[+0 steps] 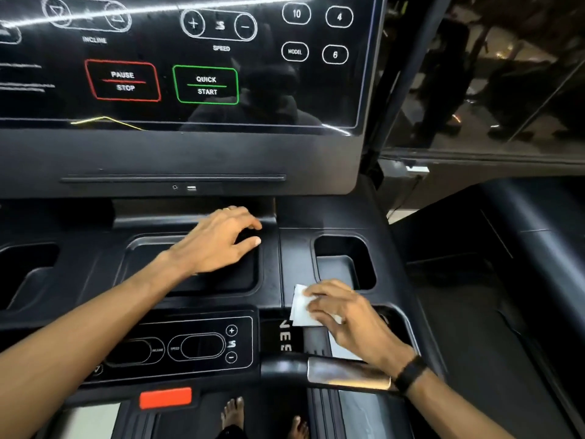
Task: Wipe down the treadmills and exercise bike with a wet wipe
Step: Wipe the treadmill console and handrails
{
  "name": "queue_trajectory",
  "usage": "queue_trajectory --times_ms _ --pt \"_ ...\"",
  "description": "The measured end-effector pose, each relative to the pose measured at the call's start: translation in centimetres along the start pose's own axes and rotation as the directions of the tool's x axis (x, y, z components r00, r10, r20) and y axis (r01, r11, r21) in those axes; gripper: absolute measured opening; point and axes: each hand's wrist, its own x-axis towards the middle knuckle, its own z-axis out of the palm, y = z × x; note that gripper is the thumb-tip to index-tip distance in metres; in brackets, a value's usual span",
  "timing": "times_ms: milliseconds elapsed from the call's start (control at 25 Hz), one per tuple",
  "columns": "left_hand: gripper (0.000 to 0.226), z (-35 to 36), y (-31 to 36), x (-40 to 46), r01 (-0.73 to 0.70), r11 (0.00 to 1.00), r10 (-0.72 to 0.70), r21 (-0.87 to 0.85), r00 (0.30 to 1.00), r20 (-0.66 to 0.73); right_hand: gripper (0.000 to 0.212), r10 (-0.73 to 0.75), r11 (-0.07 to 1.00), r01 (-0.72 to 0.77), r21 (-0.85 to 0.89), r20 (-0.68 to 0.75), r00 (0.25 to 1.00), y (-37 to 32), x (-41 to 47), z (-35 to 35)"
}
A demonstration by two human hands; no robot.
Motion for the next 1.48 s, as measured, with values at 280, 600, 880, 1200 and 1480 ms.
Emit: queue_trajectory --times_ms 280,600,880,1200,1480 --pt "0.014 1.8 0.6 3.4 -0.222 0.973 0.219 -0.068 0.975 -0.048 0.091 0.108 0.943 -0.096 -0.320 0.023 0.994 -6.3 6.9 4.8" --pt "0.020 4.0 -0.9 4.7 -0.279 0.958 0.274 -0.068 0.959 -0.076 0.143 0.533 0.752 -0.531 -0.391 -0.113 0.838 -1.1 2.8 2.0" --pt "0.008 6.9 0.7 6.1 -0.330 0.944 0.324 -0.007 0.931 -0.169 0.146 0.421 0.790 -0.395 -0.468 -0.054 0.906 -4.1 4.7 2.4" --pt "0.011 7.2 0.0 5.8 -0.331 0.944 0.323 0.001 0.920 -0.224 0.151 0.651 0.595 -0.636 -0.491 -0.169 0.740 0.3 1.2 -1.3" --pt "0.009 7.6 0.1 5.8 -0.311 0.950 0.309 0.030 0.919 -0.244 0.143 0.641 0.622 -0.530 -0.576 -0.015 0.768 0.7 1.8 -3.6"
